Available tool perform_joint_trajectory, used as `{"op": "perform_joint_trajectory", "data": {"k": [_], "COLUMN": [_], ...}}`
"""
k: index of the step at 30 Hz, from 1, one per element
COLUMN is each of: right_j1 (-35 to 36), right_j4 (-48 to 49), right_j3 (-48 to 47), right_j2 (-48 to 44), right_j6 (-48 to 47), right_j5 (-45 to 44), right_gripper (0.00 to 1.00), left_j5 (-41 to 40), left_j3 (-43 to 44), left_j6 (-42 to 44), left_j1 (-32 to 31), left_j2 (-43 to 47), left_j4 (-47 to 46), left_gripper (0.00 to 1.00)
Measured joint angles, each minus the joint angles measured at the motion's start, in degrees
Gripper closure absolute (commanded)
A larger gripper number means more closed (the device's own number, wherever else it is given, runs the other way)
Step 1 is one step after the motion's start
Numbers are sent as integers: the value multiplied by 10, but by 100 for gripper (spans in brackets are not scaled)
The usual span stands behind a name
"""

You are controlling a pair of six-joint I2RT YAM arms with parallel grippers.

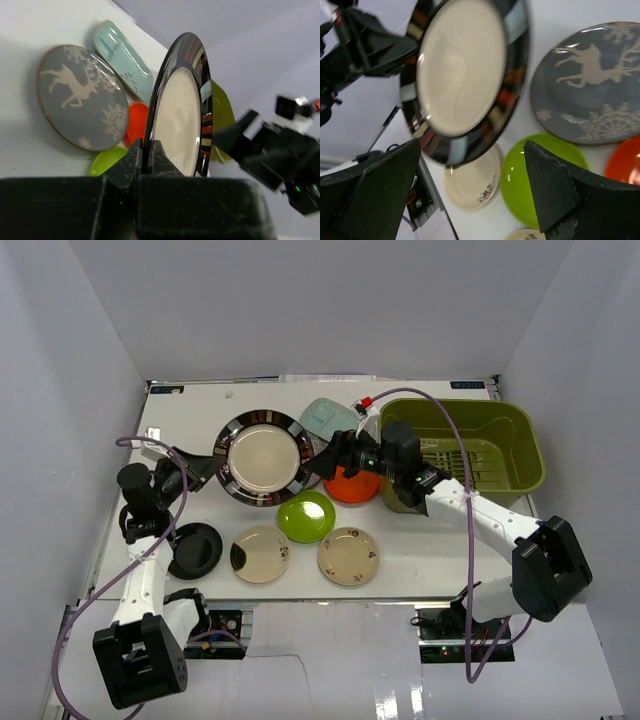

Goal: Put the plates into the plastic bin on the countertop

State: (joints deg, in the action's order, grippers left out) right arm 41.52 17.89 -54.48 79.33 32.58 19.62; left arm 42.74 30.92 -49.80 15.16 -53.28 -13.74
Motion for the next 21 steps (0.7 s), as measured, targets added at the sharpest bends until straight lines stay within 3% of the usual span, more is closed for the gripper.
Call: {"op": "perform_joint_trajectory", "data": {"k": [4, 6, 9, 10, 11, 12, 13, 17, 21], "right_j1": [-49, -56, -56, -56, -56, -55, -55, -69, -106], "right_j4": [0, 2, 21, 31, 48, 58, 66, 71, 46], "right_j3": [0, 0, 0, 1, 2, 3, 3, 11, 22], "right_j2": [22, 30, 43, 46, 48, 49, 49, 49, 42], "right_j6": [18, 24, 36, 42, 57, 59, 64, 84, 90], "right_j5": [8, 16, 45, 54, 77, 83, 94, 100, 116], "right_gripper": [9, 1, 34, 61, 72, 81, 92, 92, 92], "left_j5": [47, 66, 98, 107, 116, 118, 119, 126, 101], "left_j3": [-19, -24, -25, -25, -25, -25, -25, -15, 8], "left_j6": [-23, -34, -46, -49, -51, -49, -48, -50, -45], "left_j1": [-25, -38, -55, -59, -63, -64, -64, -68, -71], "left_j2": [6, 4, -7, -12, -19, -24, -29, -36, -42], "left_j4": [-35, -57, -89, -96, -103, -104, -103, -99, -82], "left_gripper": [100, 100, 100, 100, 99, 94, 77, 39, 24]}}
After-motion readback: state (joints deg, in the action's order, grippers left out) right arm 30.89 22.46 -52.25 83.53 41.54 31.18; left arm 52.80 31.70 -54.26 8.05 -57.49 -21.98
